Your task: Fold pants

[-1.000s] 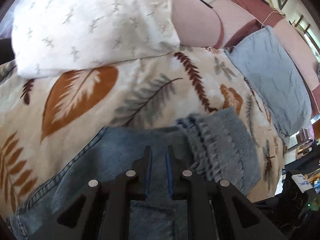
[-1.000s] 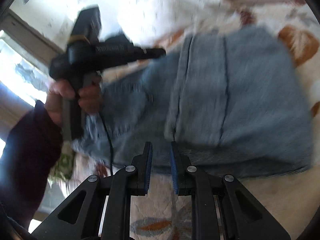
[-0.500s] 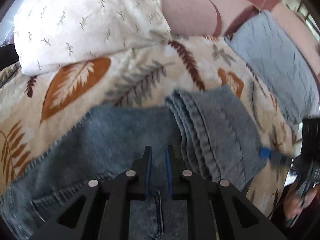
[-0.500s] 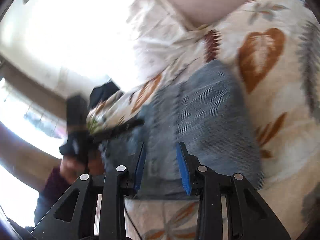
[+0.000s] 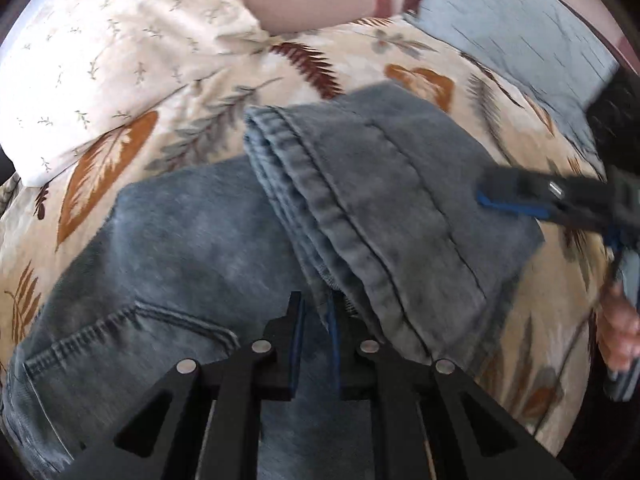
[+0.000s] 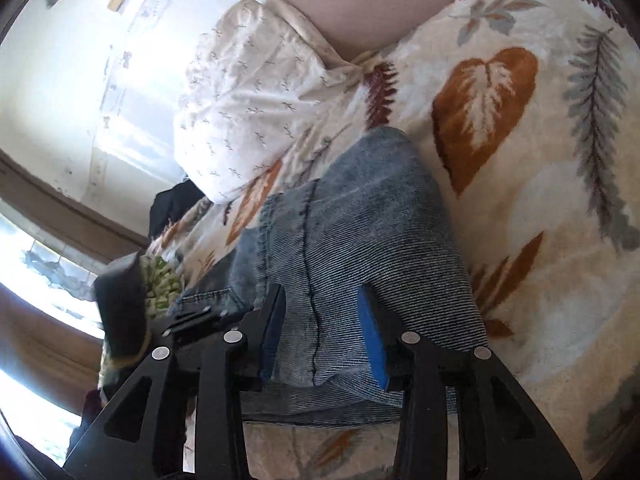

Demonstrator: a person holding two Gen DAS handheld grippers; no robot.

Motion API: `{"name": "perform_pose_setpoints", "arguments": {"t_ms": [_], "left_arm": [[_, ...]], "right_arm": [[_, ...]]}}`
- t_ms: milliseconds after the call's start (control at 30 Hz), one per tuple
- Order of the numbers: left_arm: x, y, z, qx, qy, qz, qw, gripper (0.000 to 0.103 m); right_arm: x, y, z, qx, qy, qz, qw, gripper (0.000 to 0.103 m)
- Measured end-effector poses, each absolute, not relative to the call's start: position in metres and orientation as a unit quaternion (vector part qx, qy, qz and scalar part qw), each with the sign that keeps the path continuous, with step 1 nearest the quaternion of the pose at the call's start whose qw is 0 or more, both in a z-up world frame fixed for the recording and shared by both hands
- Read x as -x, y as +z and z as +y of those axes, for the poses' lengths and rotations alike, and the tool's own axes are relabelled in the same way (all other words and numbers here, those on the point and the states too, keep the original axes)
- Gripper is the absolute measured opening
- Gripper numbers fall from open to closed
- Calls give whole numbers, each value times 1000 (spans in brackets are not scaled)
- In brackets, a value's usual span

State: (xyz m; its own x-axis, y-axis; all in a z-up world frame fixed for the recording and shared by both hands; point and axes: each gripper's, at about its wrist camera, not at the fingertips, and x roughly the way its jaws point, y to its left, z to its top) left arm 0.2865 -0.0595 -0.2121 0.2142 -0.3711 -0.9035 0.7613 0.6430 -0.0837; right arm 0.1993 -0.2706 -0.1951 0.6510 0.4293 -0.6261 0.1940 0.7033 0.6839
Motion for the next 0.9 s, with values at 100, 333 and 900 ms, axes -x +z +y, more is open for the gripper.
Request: {"name": "perform_pose_setpoints", "arguments": {"t_ms": [100, 333, 900], "left_arm": [[-282, -209, -53, -162, -388, 512, 749, 12], [-274, -215, -43, -136, -378, 521, 753, 12], [-219, -161, 123, -35, -131, 441, 887, 27]], "right_arm": [[-202, -197, -271, -373, 65, 414, 828, 36], [-217, -223, -238, -254, 57, 504, 823, 37], [-247, -175, -195, -177, 66, 454, 871, 43]]}}
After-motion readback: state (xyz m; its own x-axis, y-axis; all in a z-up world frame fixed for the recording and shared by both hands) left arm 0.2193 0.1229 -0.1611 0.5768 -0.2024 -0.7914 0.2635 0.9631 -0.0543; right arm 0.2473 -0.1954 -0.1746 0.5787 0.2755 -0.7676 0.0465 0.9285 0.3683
